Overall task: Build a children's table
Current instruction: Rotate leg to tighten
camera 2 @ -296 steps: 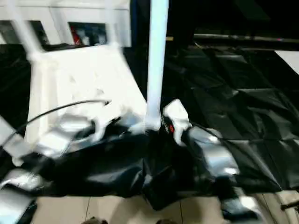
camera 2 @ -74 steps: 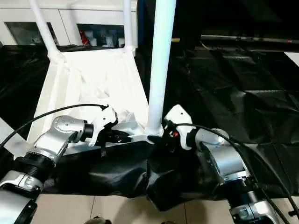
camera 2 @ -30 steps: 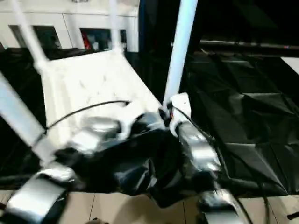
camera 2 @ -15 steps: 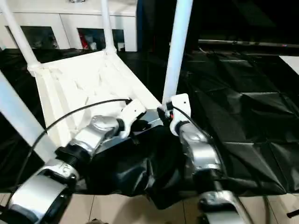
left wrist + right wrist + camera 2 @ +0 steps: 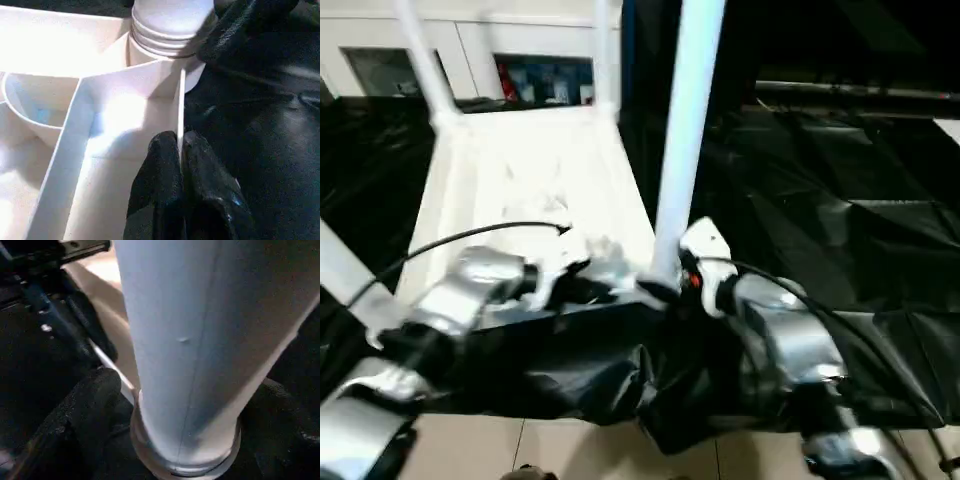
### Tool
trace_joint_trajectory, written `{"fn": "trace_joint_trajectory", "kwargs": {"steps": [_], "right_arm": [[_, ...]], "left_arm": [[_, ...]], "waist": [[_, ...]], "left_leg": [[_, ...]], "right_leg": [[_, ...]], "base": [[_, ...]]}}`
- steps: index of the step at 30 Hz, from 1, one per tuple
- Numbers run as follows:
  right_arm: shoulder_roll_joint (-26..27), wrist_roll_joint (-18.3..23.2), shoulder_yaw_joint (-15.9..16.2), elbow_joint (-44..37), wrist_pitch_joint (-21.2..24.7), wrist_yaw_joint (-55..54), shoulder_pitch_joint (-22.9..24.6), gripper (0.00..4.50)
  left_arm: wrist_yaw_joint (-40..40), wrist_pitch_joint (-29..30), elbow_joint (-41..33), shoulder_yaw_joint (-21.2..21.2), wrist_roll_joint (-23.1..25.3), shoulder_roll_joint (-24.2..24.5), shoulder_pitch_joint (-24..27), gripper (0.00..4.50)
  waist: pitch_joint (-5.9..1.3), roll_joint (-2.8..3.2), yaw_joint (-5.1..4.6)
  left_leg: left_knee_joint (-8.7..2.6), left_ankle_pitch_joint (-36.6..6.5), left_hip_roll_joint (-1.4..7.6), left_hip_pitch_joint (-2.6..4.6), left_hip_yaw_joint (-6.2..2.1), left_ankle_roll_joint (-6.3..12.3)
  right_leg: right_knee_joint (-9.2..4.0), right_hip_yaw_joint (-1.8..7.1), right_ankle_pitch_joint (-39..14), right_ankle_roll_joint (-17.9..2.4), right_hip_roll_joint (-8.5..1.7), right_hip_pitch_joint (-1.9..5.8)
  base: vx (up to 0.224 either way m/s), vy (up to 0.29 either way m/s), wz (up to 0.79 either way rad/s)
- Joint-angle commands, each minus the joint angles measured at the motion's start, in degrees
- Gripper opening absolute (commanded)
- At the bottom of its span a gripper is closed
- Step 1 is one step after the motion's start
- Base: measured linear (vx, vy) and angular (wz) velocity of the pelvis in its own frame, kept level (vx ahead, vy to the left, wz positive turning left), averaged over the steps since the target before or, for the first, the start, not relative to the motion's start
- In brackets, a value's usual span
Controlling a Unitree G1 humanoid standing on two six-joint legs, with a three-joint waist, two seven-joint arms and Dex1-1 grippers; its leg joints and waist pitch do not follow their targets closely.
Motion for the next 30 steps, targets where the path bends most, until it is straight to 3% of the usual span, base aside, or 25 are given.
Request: {"fn": "trace_joint_trajectory", "kwargs": {"steps": [1,6,22,25,30], "right_arm": [[-0.62,1.07,0.55,-1.69,0.43,1.88,0.41,3.81],[-1.52,2.38,0.36,-2.68,1.45,3.44,0.34,3.25],[-0.26,1.66,0.58,-1.49,0.49,2.03,1.02,2.21],[1.62,0.41,-0.27,0.71,-0.44,-2.20,0.74,2.12],[9.86,-2.41,-3.73,6.88,1.23,-19.41,-0.10,2.09]], "left_arm": [[-2.87,-0.56,-3.03,0.49,-3.76,-0.45,0.16,0.00],[-4.40,0.63,-4.66,0.77,-4.29,0.85,0.86,0.00],[-3.66,1.44,-5.47,0.87,-4.31,0.90,1.14,0.00],[-0.06,1.54,-3.78,1.13,-3.01,-0.19,0.28,0.00],[16.05,3.23,3.87,2.72,0.89,-5.96,-4.20,0.00]], "waist": [[-3.32,-0.80,-0.19],[-3.40,-0.81,-0.26],[-3.39,-0.77,-0.29],[-3.27,-0.75,-0.46],[-3.22,-0.89,-0.78]], "left_leg": [[-3.89,-11.63,1.83,0.64,-0.18,2.97],[-3.83,-10.39,1.76,0.56,-0.18,2.78],[-3.75,-10.22,1.67,0.51,-0.16,2.66],[-3.85,-11.23,1.57,0.54,-0.17,1.85],[-3.95,-12.39,1.28,0.74,-0.25,0.11]], "right_leg": [[-4.19,1.70,-10.80,-12.91,-3.69,2.90],[-3.97,1.68,-9.59,-12.86,-3.61,2.93],[-3.97,1.63,-9.29,-12.95,-3.57,2.94],[-4.17,1.61,-11.12,-12.67,-3.55,2.82],[-4.76,1.67,-16.49,-10.68,-3.57,2.70]], "base": [[0.000,0.000,0.00],[0.000,0.000,0.00],[0.000,0.000,0.00],[0.000,0.000,0.00],[0.000,0.000,0.00]]}}
